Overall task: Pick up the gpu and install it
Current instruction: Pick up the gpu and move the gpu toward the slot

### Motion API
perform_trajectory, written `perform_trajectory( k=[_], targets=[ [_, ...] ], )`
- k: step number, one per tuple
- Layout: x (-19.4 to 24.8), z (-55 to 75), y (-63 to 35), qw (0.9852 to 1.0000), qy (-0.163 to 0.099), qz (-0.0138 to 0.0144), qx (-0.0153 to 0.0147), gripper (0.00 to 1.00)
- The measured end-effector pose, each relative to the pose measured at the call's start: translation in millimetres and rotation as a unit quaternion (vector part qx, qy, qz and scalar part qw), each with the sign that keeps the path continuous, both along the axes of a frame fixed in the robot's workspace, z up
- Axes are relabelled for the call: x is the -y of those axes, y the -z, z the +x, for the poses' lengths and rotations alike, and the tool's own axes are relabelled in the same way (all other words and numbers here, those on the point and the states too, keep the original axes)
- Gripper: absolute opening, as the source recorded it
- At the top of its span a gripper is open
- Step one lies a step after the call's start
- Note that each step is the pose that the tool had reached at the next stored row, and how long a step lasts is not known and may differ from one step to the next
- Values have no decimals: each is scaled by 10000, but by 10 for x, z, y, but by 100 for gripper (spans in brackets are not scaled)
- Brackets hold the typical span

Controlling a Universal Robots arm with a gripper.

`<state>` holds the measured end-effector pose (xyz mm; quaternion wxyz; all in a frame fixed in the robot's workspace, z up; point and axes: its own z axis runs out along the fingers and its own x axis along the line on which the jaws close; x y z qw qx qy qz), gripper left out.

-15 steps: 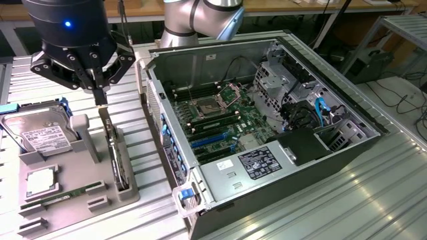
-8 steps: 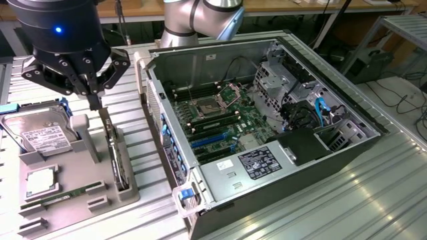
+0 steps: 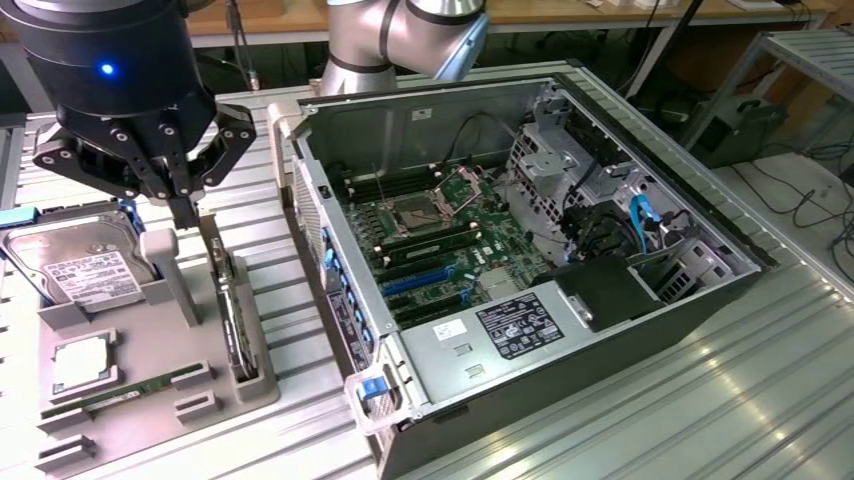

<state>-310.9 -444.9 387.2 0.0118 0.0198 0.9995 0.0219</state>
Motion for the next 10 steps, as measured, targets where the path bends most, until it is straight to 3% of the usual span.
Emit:
perform_trajectory(
  k=[10],
  targets=[
    [0, 0, 0, 10000, 0, 0, 0, 11]
  ],
)
